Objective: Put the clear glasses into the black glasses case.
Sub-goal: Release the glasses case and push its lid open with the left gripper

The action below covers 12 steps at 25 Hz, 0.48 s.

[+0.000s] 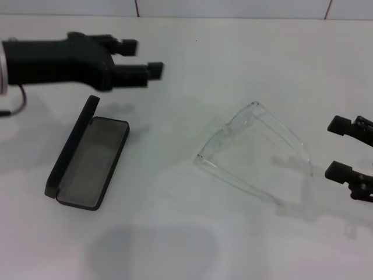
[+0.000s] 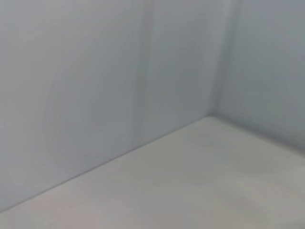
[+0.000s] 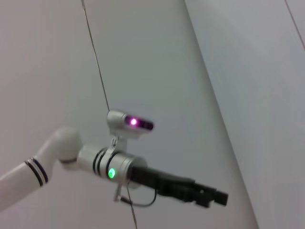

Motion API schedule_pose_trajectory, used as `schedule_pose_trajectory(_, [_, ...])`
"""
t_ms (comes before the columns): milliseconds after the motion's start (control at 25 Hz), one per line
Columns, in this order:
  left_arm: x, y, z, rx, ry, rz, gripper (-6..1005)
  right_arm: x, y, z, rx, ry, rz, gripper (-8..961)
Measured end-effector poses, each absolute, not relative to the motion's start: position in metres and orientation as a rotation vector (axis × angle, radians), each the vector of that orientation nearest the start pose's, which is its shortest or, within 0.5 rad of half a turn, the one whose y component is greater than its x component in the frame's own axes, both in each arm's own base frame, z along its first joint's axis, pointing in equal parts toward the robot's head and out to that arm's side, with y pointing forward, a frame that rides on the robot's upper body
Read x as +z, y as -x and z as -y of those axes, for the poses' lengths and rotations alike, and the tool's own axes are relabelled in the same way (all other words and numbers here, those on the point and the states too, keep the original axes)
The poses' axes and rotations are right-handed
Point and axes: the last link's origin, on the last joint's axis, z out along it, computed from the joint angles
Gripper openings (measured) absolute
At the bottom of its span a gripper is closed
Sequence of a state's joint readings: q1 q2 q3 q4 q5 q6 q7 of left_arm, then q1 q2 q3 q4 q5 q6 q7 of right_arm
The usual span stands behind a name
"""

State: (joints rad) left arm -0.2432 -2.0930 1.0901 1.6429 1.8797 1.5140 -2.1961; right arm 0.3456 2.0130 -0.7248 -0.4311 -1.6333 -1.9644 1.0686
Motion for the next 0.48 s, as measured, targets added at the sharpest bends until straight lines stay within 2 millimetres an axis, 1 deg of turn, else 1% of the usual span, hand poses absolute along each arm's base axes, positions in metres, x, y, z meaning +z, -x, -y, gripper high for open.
schedule_pose_trajectory(40, [0.088, 0.163, -0.315, -0.391, 2.511, 0.741, 758, 0.028, -0.276, -0.244, 1.35, 2.569, -0.395, 858])
schedule_pose_trajectory(80, [0.088, 0.163, -0.315, -0.391, 2.511, 0.741, 758, 0.027, -0.277, -0.243, 1.349, 2.565, -0.398, 858])
schedule_pose_trajectory(200, [0.085, 0.164, -0.318, -0.204, 2.423, 0.828, 758, 0.026, -0.278, -0.244, 1.34, 2.556, -0.409, 857])
schedule_pose_trajectory(400, [0.062, 0.169, -0.315, 0.018, 2.361, 0.918, 758, 0.026, -0.279, -0.247, 1.324, 2.548, -0.413, 855])
schedule_pose_trajectory(440, [0.056, 0.172, -0.315, 0.088, 2.326, 0.943, 758, 0.025, -0.279, -0.248, 1.318, 2.549, -0.414, 855])
schedule_pose_trajectory(480, [0.053, 0.173, -0.315, 0.124, 2.311, 0.949, 758, 0.025, -0.279, -0.25, 1.31, 2.551, -0.413, 854])
